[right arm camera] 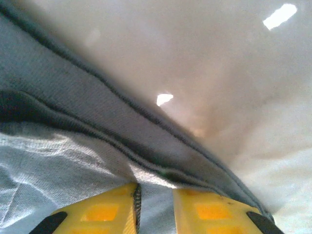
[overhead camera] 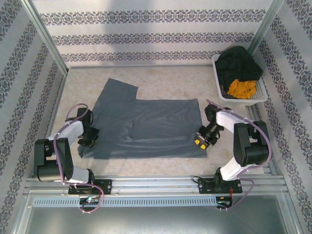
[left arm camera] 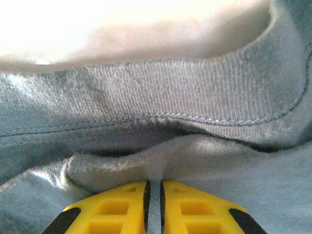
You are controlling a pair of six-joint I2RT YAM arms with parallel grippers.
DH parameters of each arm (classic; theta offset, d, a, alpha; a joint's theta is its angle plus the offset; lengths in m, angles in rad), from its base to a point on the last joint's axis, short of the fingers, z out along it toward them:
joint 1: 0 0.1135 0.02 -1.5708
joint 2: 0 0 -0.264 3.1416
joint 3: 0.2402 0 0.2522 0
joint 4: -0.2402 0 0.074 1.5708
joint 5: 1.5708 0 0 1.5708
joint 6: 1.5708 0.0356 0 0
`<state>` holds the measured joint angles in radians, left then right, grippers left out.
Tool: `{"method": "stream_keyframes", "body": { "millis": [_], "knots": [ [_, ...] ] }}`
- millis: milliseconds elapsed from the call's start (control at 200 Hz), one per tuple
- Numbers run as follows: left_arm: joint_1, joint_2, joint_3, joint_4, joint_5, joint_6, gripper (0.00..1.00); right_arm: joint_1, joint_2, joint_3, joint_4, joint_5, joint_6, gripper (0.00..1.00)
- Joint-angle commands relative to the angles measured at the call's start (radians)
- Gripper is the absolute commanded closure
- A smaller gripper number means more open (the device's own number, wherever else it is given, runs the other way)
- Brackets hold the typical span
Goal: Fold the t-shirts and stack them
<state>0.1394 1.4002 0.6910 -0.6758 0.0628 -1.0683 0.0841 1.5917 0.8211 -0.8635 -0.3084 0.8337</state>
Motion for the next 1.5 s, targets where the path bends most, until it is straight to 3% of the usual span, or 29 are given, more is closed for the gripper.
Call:
{"method": "stream_keyframes", "body": {
  "millis": [0, 185, 310, 490, 694, 864, 1039, 1309, 1494],
  "knots": [
    [0.039, -0.032, -0.007, -0.105, -0.092, 0.001, 0.82, 0.015, -0.046, -0.028, -0.07, 0.014, 0.0, 0.72],
    [0.049, -0.002, 0.163, -0.107, -0.141, 0.055, 0.67, 0.025, -0.09, 0.079, -0.069, 0.03, 0.037, 0.66],
    [0.028, 0.078, 0.326, 0.018, -0.103, 0.121, 0.59, 0.026, -0.098, 0.215, 0.054, 0.102, -0.021, 0.58],
    [-0.005, 0.328, 0.63, 0.146, -0.026, 0.231, 0.58, 0.046, 0.037, 0.44, 0.197, 0.147, -0.15, 0.58],
    [-0.009, 0.593, 0.854, 0.335, 0.039, 0.33, 0.59, 0.046, 0.171, 0.582, 0.296, 0.087, -0.23, 0.59],
    [-0.009, 0.774, 0.989, 0.463, 0.069, 0.353, 0.6, 0.042, 0.187, 0.597, 0.302, 0.055, -0.236, 0.59],
    [-0.013, 0.945, 1.172, 0.48, 0.091, 0.373, 0.6, 0.037, 0.154, 0.562, 0.295, 0.048, -0.228, 0.59],
    [-0.06, 1.095, 1.33, 0.427, 0.051, 0.433, 0.59, 0.02, 0.106, 0.504, 0.288, 0.05, -0.211, 0.59],
    [-0.107, 1.153, 1.408, 0.304, 0.011, 0.458, 0.54, 0.003, 0.102, 0.496, 0.288, 0.034, -0.215, 0.59]
  ]
}}
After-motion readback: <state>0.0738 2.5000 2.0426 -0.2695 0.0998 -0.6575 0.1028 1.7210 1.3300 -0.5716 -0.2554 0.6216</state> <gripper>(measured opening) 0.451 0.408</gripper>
